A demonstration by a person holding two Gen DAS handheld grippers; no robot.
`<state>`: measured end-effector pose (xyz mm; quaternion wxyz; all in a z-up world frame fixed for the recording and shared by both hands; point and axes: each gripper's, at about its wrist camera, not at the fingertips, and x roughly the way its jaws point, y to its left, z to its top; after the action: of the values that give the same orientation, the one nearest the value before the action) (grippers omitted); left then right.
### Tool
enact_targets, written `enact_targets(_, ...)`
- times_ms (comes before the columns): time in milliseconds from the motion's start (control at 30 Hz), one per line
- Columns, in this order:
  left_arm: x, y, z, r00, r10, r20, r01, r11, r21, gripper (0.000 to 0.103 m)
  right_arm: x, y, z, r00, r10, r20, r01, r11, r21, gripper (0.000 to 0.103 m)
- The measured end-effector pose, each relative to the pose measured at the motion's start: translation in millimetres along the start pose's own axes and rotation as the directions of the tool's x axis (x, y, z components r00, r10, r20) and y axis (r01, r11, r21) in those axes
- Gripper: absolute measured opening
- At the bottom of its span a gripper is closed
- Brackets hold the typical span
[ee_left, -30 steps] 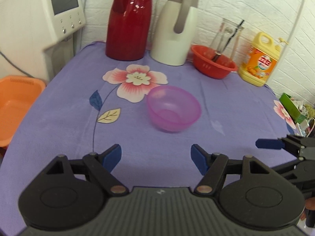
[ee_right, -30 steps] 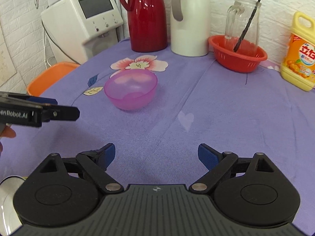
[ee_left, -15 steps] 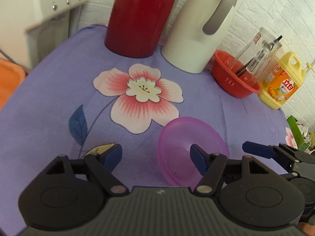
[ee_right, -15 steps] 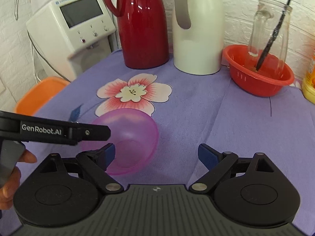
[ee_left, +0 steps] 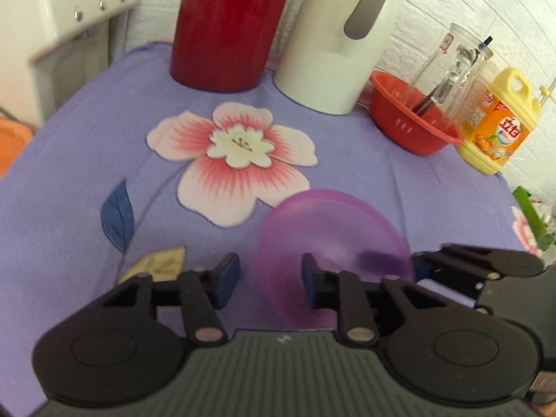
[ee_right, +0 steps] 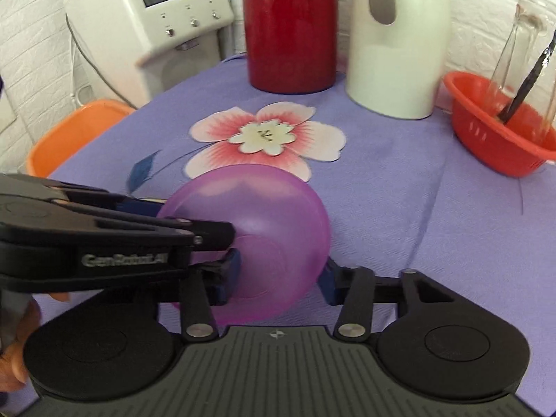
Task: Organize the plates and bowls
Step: 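Carry the pink bowl with the left gripper into the white bowl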
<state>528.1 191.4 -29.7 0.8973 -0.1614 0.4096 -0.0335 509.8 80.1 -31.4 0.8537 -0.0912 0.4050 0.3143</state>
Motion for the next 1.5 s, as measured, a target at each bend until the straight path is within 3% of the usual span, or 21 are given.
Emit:
enact_targets(33, -4.8, -3.7, -3.1, 1.0, 0.013, 0.001, -0.013, 1.0, 0.008, 0.013, -3.1, 3.3, -1.4, 1.0, 0.015, -0.013, -0.015, 1.0, 0.004, 0.07)
enact_targets(433, -95.1, -64.8, -44.1, 0.992, -0.111, 0.06, 0.109, 0.994, 0.03, 0.013, -111.6, 19.5, -36.3, 0.996, -0.076, 0.052, 0.077, 0.997, -0.015, 0.073)
enact_targets(567, -122.2, -100.3, -77.0, 0.984, -0.17, 0.05, 0.167, 0.984, 0.065, 0.013, -154.4, 16.3, -71.6, 0.99, -0.12, 0.068, 0.119, 0.993, 0.019, 0.082)
enact_targets(867, -160.9, -172.8, -164.1, 0.96, -0.28, -0.021, 0.279, 0.947, 0.16, 0.013, -234.1, 1.0, -161.5, 0.978, -0.199, 0.059, 0.192, 0.976, 0.102, 0.084)
enact_targets(1067, -157.2, -198.6, -210.0, 0.955, -0.285, -0.083, 0.296, 0.934, 0.201, 0.013, -248.3, -3.5, -210.3, 0.973, -0.228, 0.033, 0.221, 0.965, 0.144, 0.087)
enact_targets(1267, -147.8, -201.4, -221.9, 0.963, -0.25, -0.1, 0.266, 0.938, 0.223, 0.014, -240.3, -5.8, -229.6, 0.979, -0.2, 0.029, 0.193, 0.968, 0.163, 0.086)
enact_targets(1367, -152.0, -196.2, -216.3, 0.964, -0.251, -0.083, 0.263, 0.939, 0.219, 0.036, -247.8, -8.4, -236.9, 0.979, -0.193, 0.065, 0.179, 0.968, 0.176, 0.089)
enact_targets(1400, -155.2, -193.9, -213.9, 0.966, -0.249, -0.069, 0.258, 0.941, 0.217, 0.057, -253.8, -8.7, -241.9, 0.976, -0.199, 0.088, 0.18, 0.966, 0.186, 0.094)
enact_targets(1433, -160.0, -191.4, -212.0, 0.971, -0.234, -0.042, 0.238, 0.947, 0.217, 0.067, -259.5, -9.3, -246.4, 0.969, -0.221, 0.107, 0.197, 0.96, 0.198, 0.103)
enact_targets(1500, -172.7, -186.2, -209.5, 0.973, -0.231, 0.024, 0.219, 0.948, 0.23, 0.067, -271.2, -10.9, -254.4, 0.953, -0.262, 0.154, 0.226, 0.95, 0.216, 0.103)
